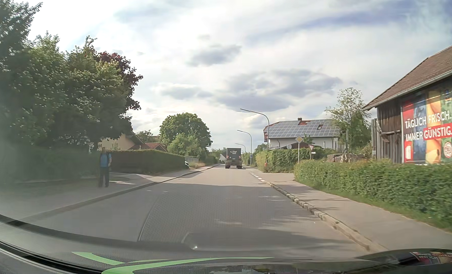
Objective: Follow the waypoints while adhering to traffic rules and regulations
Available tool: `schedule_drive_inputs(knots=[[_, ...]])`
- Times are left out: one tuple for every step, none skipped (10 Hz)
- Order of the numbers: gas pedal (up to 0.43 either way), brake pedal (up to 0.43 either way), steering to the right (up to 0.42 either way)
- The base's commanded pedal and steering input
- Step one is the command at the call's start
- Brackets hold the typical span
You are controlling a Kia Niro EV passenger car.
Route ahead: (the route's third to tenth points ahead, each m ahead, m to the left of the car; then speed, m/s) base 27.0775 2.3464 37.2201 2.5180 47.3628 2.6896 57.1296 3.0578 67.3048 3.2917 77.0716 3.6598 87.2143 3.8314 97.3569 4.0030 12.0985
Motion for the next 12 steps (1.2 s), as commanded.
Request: schedule_drive_inputs(knots=[[0.130, 0.000, -0.005], [0.130, 0.000, -0.004], [0.130, 0.000, -0.003], [0.130, 0.000, -0.003], [0.130, 0.000, -0.003], [0.130, 0.000, -0.003], [0.130, 0.000, -0.003], [0.130, 0.000, -0.003], [0.130, 0.000, -0.003], [0.130, 0.000, -0.002], [0.130, 0.000, -0.002], [0.118, 0.000, -0.002]])
